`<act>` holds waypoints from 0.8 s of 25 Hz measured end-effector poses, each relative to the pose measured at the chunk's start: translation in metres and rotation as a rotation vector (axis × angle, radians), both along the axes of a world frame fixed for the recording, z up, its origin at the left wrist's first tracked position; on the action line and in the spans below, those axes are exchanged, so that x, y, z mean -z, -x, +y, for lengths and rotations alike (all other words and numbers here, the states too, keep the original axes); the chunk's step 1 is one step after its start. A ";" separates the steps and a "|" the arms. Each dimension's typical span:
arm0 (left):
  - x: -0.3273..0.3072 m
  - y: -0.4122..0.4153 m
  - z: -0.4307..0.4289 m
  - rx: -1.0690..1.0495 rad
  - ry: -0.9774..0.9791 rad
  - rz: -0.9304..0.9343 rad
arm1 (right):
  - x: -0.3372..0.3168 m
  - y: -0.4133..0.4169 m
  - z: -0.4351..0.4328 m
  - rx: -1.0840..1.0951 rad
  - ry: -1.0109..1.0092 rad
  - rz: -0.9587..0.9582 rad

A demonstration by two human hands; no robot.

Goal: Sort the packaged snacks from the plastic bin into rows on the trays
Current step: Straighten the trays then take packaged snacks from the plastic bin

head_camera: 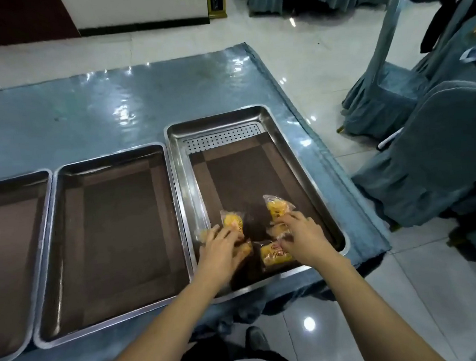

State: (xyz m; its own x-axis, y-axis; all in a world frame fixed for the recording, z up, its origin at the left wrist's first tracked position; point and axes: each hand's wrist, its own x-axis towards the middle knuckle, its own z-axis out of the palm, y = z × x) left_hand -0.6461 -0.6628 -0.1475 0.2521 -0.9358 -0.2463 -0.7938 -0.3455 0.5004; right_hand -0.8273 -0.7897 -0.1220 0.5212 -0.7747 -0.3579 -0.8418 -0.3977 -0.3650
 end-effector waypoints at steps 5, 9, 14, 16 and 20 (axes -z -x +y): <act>-0.002 0.010 0.003 -0.058 -0.113 0.012 | -0.005 0.000 -0.009 -0.046 0.103 -0.079; -0.020 0.012 0.006 -0.129 -0.033 -0.091 | -0.009 -0.016 -0.007 -0.131 0.071 -0.205; -0.051 0.006 0.022 -0.290 0.122 -0.113 | -0.025 -0.053 0.006 -0.272 0.060 -0.330; -0.059 0.001 0.036 -0.339 0.191 -0.100 | -0.031 -0.071 0.014 -0.346 0.071 -0.367; -0.070 -0.011 0.071 -0.479 0.269 -0.097 | -0.038 -0.110 0.035 -0.472 0.040 -0.436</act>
